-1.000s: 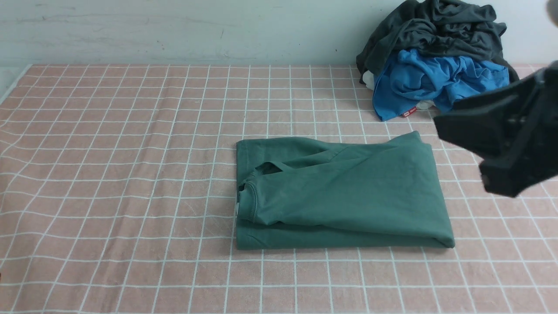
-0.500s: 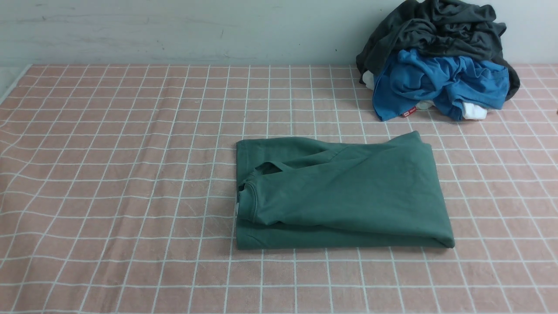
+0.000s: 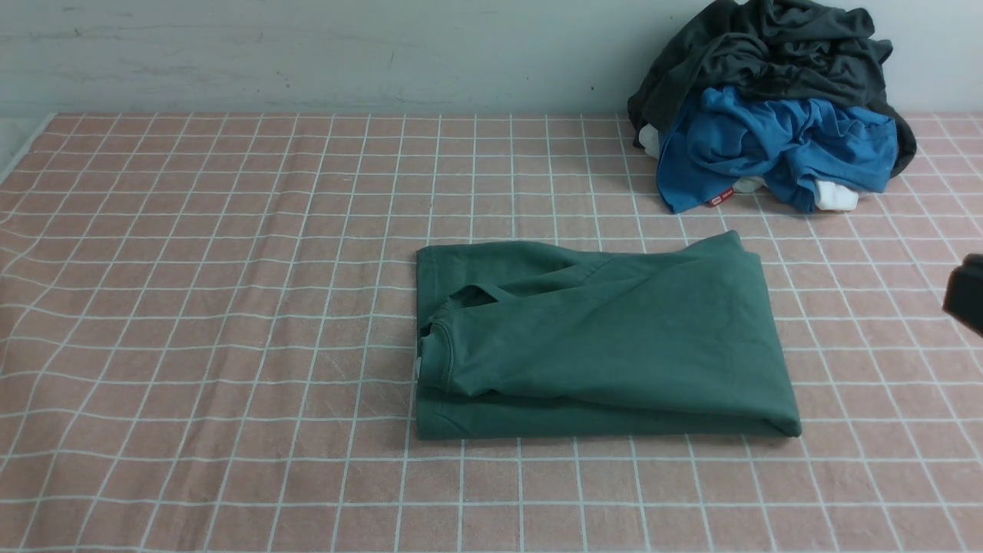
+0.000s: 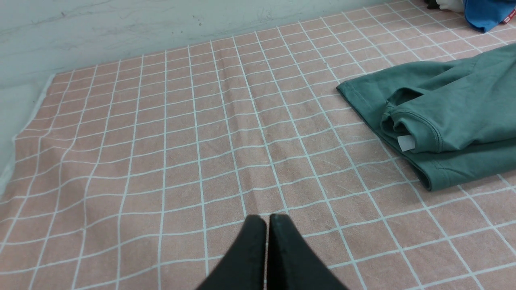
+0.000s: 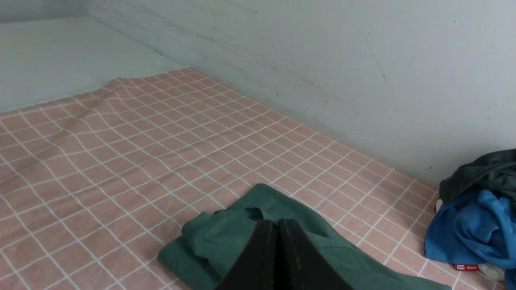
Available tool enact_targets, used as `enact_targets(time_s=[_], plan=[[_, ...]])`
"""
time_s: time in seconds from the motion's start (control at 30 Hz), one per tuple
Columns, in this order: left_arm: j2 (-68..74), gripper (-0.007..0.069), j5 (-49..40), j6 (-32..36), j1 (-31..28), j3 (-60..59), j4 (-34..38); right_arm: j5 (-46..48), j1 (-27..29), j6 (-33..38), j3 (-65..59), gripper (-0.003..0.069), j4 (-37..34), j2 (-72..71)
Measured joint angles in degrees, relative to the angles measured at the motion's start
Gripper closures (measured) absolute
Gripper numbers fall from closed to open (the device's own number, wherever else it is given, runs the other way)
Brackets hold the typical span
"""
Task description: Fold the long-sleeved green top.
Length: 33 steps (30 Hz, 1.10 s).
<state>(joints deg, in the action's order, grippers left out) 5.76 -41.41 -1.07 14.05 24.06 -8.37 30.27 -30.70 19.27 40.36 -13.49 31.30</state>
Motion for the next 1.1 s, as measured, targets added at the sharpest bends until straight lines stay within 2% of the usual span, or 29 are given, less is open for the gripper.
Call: enact_targets(time_s=[0.3,0.37,0.5,0.53,0.6,0.67,0.8,0.93,1.03,1.1], plan=[[0.0,0.0628,0.0,0.0,0.0,0.0,0.0,0.7,0.0,0.0,-1.7,0.0673,-3.1,-0.2],[0.0,0.0628,0.0,0.0,0.0,0.0,0.0,-3.6,0.0,-0.1,-5.3,0.0673,-3.5,-1.3],[0.0,0.0628,0.0,0.0,0.0,0.0,0.0,-21.2,3.9,-3.2,-17.7,0.0673,-4.1,-7.5],[0.0,0.0628,0.0,0.0,0.0,0.0,0.0,-21.2,3.9,-3.2,-17.7,0.0673,-4.1,-7.5],[0.0,0.0628,0.0,0.0,0.0,0.0,0.0,-28.4,9.5,-6.8,-26.1,0.0673,-3.6,-12.1],[0.0,0.0628,0.0,0.0,0.0,0.0,0.0,-30.3,14.4,-9.4,-32.0,0.0673,-1.7,-15.8],[0.0,0.0628,0.0,0.0,0.0,0.0,0.0,-28.4,24.7,-18.0,-39.4,0.0673,6.0,-23.0],[0.0,0.0628,0.0,0.0,0.0,0.0,0.0,-20.7,33.5,-25.9,-41.9,0.0673,11.4,-29.5],[0.0,0.0628,0.0,0.0,0.0,0.0,0.0,-16.0,36.1,-27.1,-42.0,0.0673,12.6,-31.6],[0.0,0.0628,0.0,0.0,0.0,0.0,0.0,-11.7,35.7,-26.8,-42.0,0.0673,12.9,-31.8]])
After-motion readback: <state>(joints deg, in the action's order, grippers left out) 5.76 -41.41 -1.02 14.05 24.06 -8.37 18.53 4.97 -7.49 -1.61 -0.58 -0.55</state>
